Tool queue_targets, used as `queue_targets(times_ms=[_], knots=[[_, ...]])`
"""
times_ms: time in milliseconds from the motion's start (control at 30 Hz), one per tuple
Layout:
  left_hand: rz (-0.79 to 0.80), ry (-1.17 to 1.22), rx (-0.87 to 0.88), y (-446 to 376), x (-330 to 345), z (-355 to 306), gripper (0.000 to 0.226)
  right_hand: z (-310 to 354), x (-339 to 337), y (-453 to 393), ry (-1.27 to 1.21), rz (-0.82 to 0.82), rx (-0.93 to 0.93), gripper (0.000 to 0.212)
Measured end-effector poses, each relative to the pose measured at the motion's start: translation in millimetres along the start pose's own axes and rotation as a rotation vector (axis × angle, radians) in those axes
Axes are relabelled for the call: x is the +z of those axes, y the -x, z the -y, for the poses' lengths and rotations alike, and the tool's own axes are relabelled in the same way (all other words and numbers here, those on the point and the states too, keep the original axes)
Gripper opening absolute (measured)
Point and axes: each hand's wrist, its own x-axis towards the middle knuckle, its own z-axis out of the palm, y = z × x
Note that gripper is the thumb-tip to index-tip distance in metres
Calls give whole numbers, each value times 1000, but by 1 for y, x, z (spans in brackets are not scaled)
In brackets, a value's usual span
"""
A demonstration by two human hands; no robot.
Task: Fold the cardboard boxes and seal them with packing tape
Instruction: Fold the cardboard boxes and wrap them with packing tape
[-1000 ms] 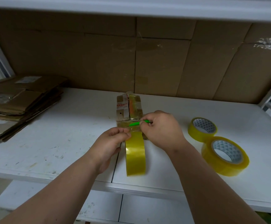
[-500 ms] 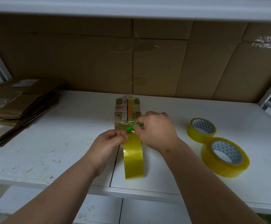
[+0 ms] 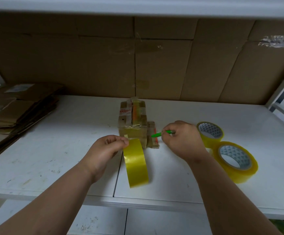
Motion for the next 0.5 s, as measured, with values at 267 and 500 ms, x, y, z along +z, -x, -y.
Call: queue_targets(times_ms=[267, 500], knots=[[64, -63, 36, 6, 4, -2, 42, -36, 27, 23, -126, 265, 471, 23], [89, -94, 58, 10, 1, -3, 38, -18, 26, 25, 260, 241, 397, 40]])
